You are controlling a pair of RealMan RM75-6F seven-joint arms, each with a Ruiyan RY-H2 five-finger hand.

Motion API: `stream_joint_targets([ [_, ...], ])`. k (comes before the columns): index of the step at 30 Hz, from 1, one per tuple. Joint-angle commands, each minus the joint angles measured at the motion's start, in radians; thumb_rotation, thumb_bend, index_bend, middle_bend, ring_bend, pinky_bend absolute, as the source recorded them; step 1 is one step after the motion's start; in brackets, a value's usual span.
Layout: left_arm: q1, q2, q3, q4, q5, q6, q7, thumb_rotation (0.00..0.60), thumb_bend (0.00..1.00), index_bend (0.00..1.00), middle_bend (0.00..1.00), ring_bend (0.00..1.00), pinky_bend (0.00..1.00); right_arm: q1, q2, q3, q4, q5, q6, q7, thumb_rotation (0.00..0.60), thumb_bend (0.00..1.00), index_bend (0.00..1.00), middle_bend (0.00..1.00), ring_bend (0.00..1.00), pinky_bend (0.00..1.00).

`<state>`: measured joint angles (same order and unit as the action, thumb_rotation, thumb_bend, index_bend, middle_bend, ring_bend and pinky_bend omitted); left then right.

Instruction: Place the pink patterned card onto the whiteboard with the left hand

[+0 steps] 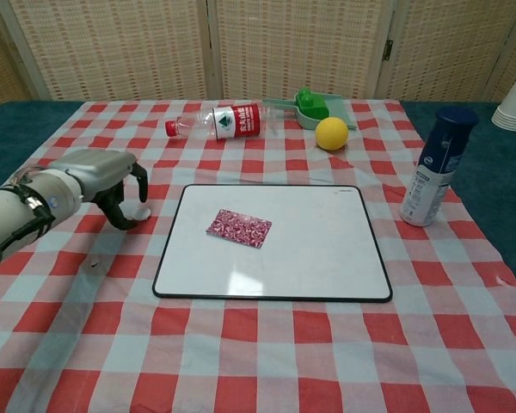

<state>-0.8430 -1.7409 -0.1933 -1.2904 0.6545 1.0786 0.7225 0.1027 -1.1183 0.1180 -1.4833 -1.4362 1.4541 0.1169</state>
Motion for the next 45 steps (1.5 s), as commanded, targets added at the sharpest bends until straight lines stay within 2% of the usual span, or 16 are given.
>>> stream_joint_targets([
  [1,-0.001,-0.006,-0.004,0.005,0.003,-0.001,0.001,0.6,0.27,0.43,1.0,1.0,1.0,0.0,0.001,0.0,0.0,0.001,-0.001,0.001,0.6,0.0,0.01,0.03,0.0,0.0],
  [45,0.0,-0.022,-0.039,0.064,-0.021,-0.066,0.009,0.6,0.3,0.51,1.0,1.0,1.0,0.002,-0.003,0.006,0.004,0.009,-0.003,-0.002,0.6,0.0,0.01,0.03,0.0,0.0],
])
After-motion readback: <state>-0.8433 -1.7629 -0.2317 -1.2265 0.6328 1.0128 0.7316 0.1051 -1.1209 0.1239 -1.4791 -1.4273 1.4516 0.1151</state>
